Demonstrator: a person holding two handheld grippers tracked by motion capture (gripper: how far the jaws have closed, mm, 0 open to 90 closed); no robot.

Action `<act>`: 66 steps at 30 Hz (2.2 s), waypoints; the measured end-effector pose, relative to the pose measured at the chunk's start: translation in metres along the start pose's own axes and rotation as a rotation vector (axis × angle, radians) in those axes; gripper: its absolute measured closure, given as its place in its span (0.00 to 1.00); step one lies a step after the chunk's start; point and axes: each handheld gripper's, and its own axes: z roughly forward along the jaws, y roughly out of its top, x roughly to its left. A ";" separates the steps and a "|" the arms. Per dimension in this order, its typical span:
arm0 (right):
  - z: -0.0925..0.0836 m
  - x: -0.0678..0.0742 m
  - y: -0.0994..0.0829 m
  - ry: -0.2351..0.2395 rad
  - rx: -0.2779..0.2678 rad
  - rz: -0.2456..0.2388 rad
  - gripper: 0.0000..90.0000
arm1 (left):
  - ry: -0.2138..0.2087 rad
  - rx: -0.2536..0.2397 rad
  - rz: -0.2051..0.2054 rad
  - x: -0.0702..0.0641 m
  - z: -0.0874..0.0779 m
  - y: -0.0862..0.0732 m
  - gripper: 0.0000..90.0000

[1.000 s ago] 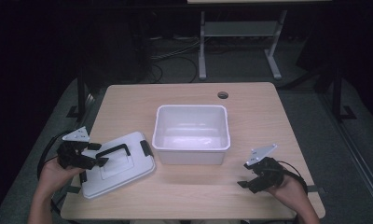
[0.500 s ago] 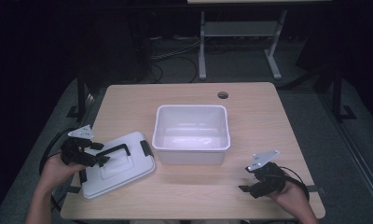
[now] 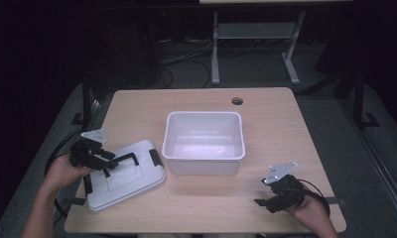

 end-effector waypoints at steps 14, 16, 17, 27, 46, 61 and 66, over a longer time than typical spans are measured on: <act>0.000 0.000 0.000 0.001 -0.003 -0.004 0.32 | -0.052 0.055 0.041 0.001 0.007 0.011 0.79; 0.000 0.000 0.000 0.002 -0.003 -0.005 0.32 | -0.056 0.061 0.042 0.001 0.007 0.012 0.82; 0.001 0.000 0.000 0.002 -0.004 -0.008 0.32 | -0.056 0.068 0.049 0.002 0.007 0.012 0.83; 0.001 -0.001 0.000 0.005 -0.008 -0.012 0.32 | -0.049 0.106 0.067 0.000 0.011 0.019 0.87; 0.002 -0.001 0.000 0.006 -0.010 -0.010 0.32 | -0.068 0.112 0.089 -0.002 0.011 0.021 0.94; 0.001 -0.002 0.000 0.002 -0.017 -0.006 0.32 | -0.068 0.096 0.109 -0.006 -0.005 0.023 0.94; 0.002 -0.002 -0.001 0.006 -0.016 -0.003 0.32 | -0.068 0.077 0.114 -0.007 -0.010 0.023 0.94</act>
